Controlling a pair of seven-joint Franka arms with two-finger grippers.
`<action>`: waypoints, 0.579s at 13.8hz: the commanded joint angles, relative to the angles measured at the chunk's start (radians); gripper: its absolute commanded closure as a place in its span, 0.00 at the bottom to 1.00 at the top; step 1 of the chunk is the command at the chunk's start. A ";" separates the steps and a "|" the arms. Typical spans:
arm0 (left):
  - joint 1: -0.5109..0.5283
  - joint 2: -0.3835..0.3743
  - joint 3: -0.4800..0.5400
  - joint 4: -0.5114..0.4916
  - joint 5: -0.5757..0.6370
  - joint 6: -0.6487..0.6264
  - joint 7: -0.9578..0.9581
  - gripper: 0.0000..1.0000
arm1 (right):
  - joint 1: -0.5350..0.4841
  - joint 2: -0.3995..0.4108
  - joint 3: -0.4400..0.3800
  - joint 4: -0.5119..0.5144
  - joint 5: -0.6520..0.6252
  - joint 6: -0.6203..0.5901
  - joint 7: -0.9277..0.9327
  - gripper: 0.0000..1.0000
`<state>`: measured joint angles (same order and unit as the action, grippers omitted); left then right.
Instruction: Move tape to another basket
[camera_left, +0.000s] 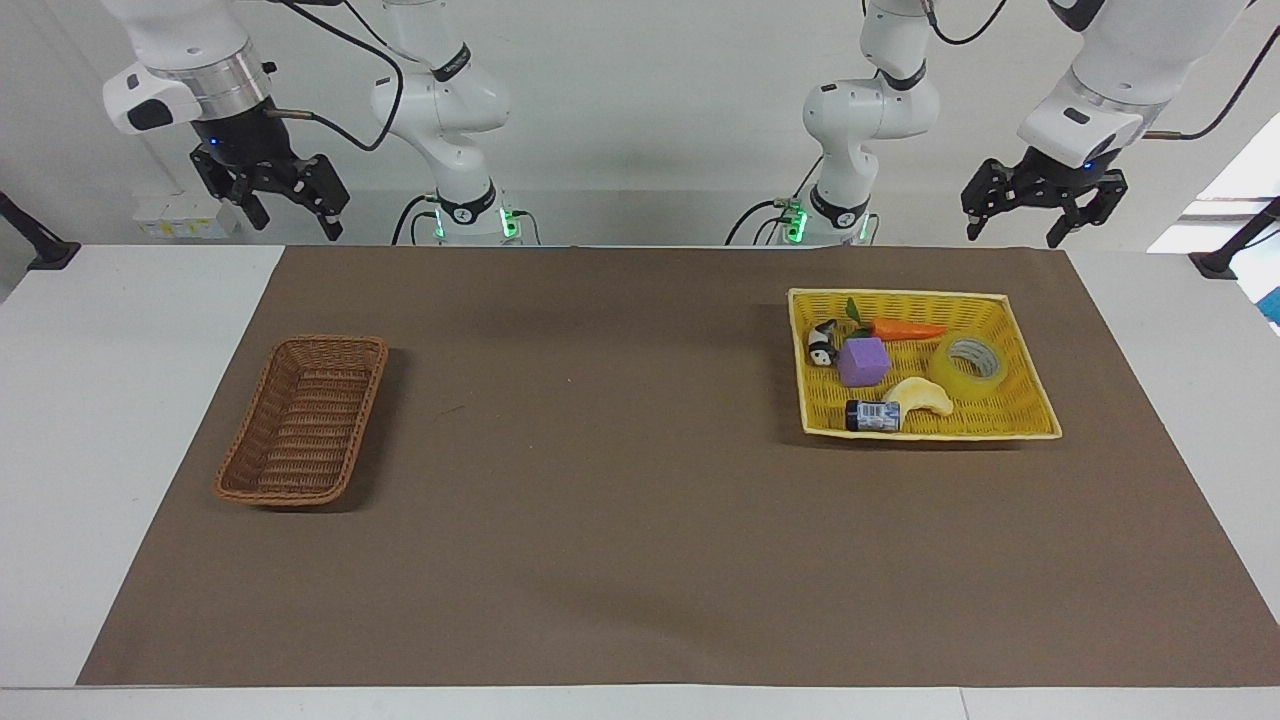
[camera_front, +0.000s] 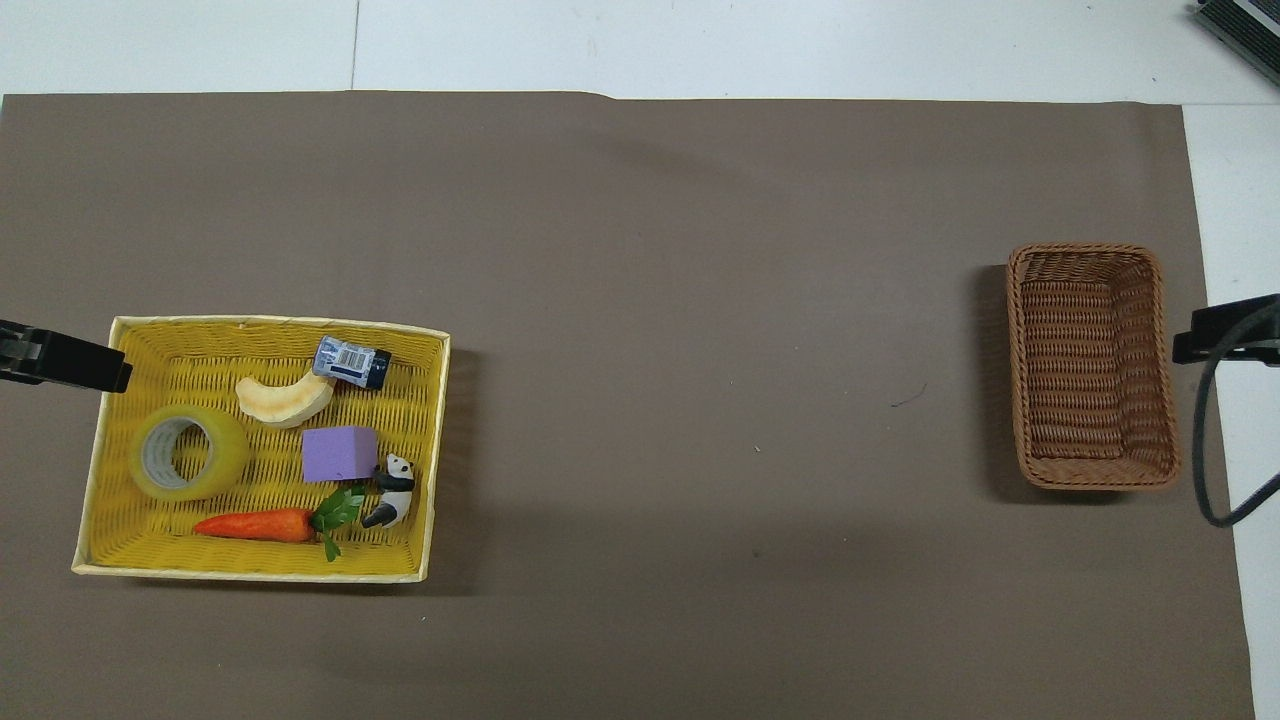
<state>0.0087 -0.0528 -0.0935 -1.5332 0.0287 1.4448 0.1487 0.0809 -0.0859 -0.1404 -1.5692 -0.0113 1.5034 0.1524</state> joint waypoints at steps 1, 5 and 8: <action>0.026 -0.007 -0.008 -0.016 0.008 0.020 0.014 0.00 | -0.012 -0.012 0.004 -0.009 0.025 -0.009 -0.016 0.00; 0.030 -0.005 -0.008 -0.015 0.005 0.022 -0.023 0.00 | -0.012 -0.012 0.004 -0.009 0.025 -0.009 -0.017 0.00; 0.027 -0.005 -0.009 -0.011 0.005 0.022 -0.021 0.00 | -0.012 -0.012 0.004 -0.009 0.025 -0.009 -0.016 0.00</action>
<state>0.0259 -0.0513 -0.0928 -1.5367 0.0287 1.4519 0.1380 0.0809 -0.0859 -0.1404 -1.5692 -0.0113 1.5034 0.1524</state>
